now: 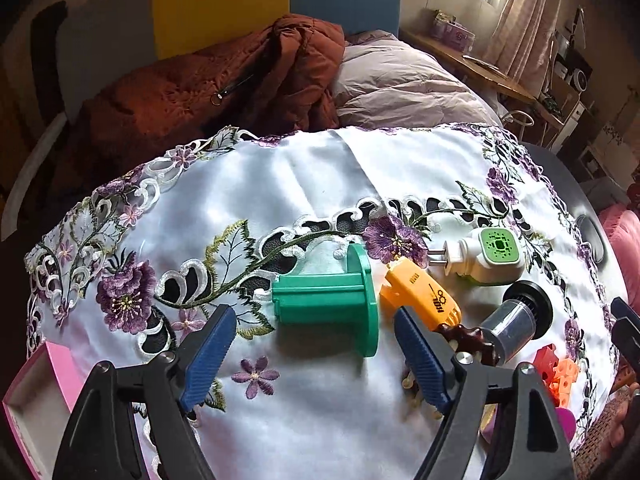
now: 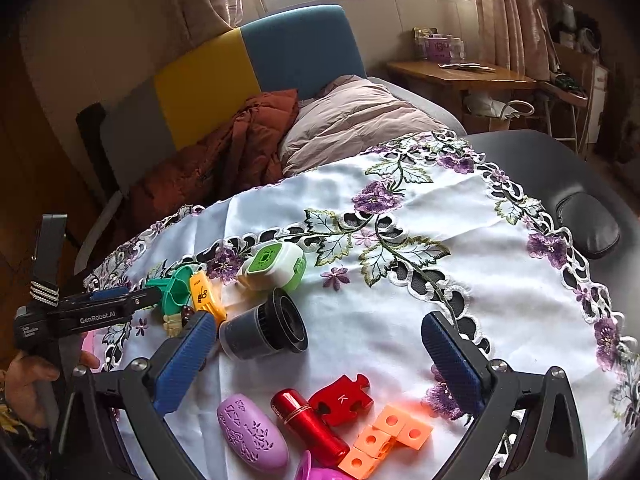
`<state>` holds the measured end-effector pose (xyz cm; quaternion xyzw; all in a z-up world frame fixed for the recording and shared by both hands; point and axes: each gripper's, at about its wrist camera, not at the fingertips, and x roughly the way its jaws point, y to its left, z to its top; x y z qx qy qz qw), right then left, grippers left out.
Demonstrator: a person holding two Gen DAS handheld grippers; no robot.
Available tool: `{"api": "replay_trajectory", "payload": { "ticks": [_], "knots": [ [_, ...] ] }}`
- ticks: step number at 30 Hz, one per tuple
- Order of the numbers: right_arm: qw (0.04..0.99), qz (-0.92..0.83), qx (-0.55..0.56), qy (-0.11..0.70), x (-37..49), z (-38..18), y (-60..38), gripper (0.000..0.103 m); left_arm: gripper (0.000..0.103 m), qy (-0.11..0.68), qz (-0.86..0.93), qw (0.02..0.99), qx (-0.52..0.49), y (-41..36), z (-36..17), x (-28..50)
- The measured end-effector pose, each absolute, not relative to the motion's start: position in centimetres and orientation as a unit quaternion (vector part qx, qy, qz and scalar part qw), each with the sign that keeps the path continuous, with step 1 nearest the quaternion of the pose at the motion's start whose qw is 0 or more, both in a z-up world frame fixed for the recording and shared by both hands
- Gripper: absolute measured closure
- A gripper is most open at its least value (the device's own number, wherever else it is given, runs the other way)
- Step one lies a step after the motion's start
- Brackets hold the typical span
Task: Organize rigid objects
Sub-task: 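Lower the left tool onto the green spool and close its fingers, then carry the green spool into the pink tray and open the left tool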
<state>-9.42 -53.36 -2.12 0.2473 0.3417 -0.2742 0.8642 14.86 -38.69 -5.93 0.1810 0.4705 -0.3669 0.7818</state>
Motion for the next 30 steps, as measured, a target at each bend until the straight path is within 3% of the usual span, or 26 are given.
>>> {"api": "replay_trajectory", "payload": {
  "ticks": [12, 15, 30],
  "knots": [
    [0.863, -0.276, 0.25, 0.341, -9.5, -2.1, -53.5, 0.0, 0.022, 0.481, -0.355, 0.773, 0.214, -40.9, -7.8, 16.2],
    [0.862, -0.278, 0.248, 0.343, -9.4, -2.1, -53.5, 0.0, 0.042, 0.485, -0.36, 0.769, 0.21, -41.1, -8.1, 16.2],
    [0.836, -0.302, 0.32, 0.327, -11.3, -2.8, -56.2, 0.0, 0.043, 0.452, -0.353, 0.804, 0.161, -33.5, -5.2, 10.4]
  ]
}}
